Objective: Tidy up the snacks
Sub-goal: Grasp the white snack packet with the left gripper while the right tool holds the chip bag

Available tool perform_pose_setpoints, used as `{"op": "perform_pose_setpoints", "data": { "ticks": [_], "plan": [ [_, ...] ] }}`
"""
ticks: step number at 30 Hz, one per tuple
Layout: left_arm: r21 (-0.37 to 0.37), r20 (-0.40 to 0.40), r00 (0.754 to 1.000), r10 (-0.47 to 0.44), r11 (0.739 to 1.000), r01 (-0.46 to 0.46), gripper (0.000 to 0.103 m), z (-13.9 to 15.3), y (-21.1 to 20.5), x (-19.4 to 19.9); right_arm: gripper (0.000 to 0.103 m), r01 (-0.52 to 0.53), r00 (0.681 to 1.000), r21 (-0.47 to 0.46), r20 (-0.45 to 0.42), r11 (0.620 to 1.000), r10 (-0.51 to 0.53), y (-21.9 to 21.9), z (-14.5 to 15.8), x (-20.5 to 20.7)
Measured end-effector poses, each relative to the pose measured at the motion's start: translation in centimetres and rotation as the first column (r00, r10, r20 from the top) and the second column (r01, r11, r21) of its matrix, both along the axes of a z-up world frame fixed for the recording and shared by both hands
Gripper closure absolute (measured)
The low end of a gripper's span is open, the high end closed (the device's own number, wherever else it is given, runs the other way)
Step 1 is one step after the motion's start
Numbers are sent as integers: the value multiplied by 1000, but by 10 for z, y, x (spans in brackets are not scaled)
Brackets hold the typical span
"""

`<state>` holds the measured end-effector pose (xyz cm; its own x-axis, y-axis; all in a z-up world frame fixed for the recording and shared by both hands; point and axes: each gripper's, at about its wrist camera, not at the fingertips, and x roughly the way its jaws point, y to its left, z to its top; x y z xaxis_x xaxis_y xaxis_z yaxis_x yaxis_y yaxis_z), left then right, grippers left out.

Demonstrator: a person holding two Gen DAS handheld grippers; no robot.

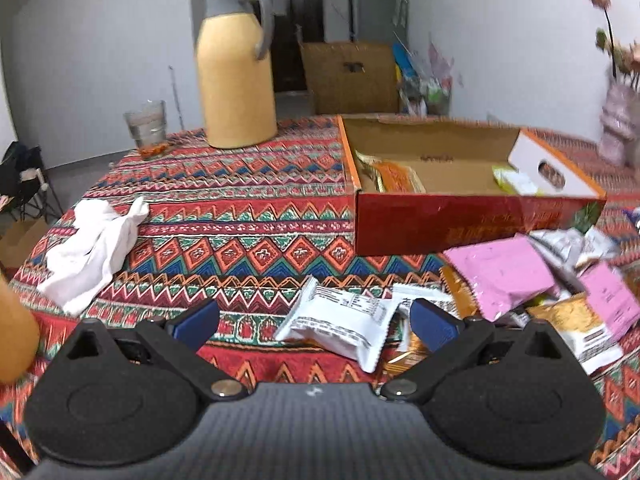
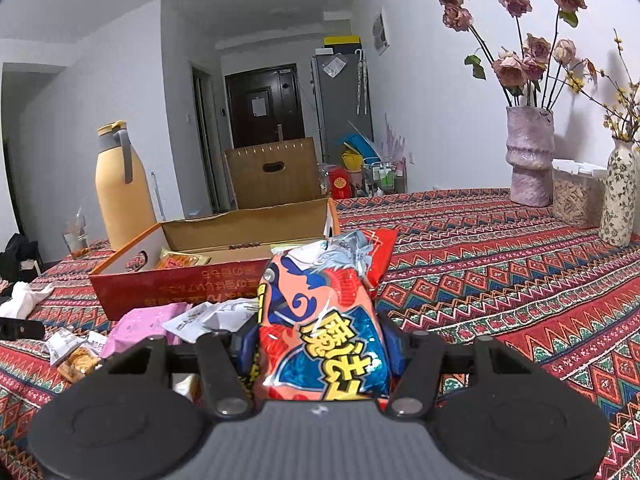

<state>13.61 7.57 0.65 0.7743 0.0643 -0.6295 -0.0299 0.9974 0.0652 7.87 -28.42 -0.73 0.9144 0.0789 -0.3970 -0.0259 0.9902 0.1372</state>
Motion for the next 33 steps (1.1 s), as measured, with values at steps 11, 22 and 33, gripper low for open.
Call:
{"op": "perform_pose_setpoints", "data": {
  "ticks": [11,22,33],
  "plan": [
    [-27,-108,994,-25,999,22,0,-28,7,42,45,59,998,13,-19,998,-58,-17,-7,15],
    [-47,-107,993,-49,998,44,24,-46,1,48,45,63,997,16,-49,998,-62,-20,-18,28],
    [-42,-76,995,-66,997,63,43,-42,-4,40,45,59,997,13,-53,998,-58,-19,-19,29]
  ]
}}
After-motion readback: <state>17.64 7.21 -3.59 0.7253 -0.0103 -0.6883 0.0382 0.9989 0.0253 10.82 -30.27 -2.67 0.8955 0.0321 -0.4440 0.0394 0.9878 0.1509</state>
